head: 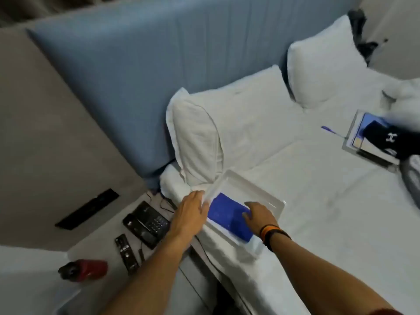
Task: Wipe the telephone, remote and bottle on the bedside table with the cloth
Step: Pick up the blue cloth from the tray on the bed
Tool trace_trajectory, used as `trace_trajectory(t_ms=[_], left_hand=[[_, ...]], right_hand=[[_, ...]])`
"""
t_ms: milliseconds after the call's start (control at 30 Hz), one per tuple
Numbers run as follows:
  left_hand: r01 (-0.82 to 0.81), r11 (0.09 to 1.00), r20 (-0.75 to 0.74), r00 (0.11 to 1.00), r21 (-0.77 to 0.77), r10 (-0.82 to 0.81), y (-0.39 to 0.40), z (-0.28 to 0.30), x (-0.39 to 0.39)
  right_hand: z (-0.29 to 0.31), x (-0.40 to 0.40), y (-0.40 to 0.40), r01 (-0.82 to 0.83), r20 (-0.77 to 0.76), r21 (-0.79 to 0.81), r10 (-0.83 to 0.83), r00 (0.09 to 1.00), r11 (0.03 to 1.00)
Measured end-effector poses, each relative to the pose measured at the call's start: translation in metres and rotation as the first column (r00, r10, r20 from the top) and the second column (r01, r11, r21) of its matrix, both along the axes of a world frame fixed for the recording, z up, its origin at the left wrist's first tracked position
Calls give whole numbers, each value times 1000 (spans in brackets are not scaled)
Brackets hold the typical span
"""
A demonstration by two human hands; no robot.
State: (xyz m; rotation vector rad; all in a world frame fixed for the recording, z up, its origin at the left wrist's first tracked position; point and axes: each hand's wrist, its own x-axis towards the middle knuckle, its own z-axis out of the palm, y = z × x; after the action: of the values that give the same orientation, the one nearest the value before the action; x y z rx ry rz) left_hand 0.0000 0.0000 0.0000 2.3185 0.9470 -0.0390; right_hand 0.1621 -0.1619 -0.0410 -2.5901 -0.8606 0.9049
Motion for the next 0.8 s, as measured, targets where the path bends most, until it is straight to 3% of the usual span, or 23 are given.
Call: trace_trajectory(t_ms=[67, 200, 400, 500, 600, 700, 800], left_hand=[[-25, 995, -63, 998, -93, 19, -10, -41, 27], [-70, 990, -207, 977, -124, 43, -23, -111, 60], [-37, 993, -342, 937, 113, 74, -23, -161, 93], [-91, 987, -320, 939, 130, 129, -19, -159, 96], [-217, 976, -193, 958, 5, 214, -16, -140, 89], [-304, 932, -3, 951, -195, 309, -8, -118, 70], [-393, 773, 92, 862, -499, 498, 20, -101, 38]], right_hand=[[-30, 13, -8, 72, -62, -9, -72, 995, 997], [-86, 19, -17, 56, -114, -77, -65, 991, 995], [-127, 19, -3, 121, 72, -57, -117, 990, 991], [-127, 23, 9, 174, -28, -25, -175, 984, 984], [-111, 23, 18, 378, -222, 139, -343, 913, 915], [-85, 18, 33, 488, -426, 238, -362, 829, 840], [-61, 4, 59, 514, -625, 244, -272, 732, 822]])
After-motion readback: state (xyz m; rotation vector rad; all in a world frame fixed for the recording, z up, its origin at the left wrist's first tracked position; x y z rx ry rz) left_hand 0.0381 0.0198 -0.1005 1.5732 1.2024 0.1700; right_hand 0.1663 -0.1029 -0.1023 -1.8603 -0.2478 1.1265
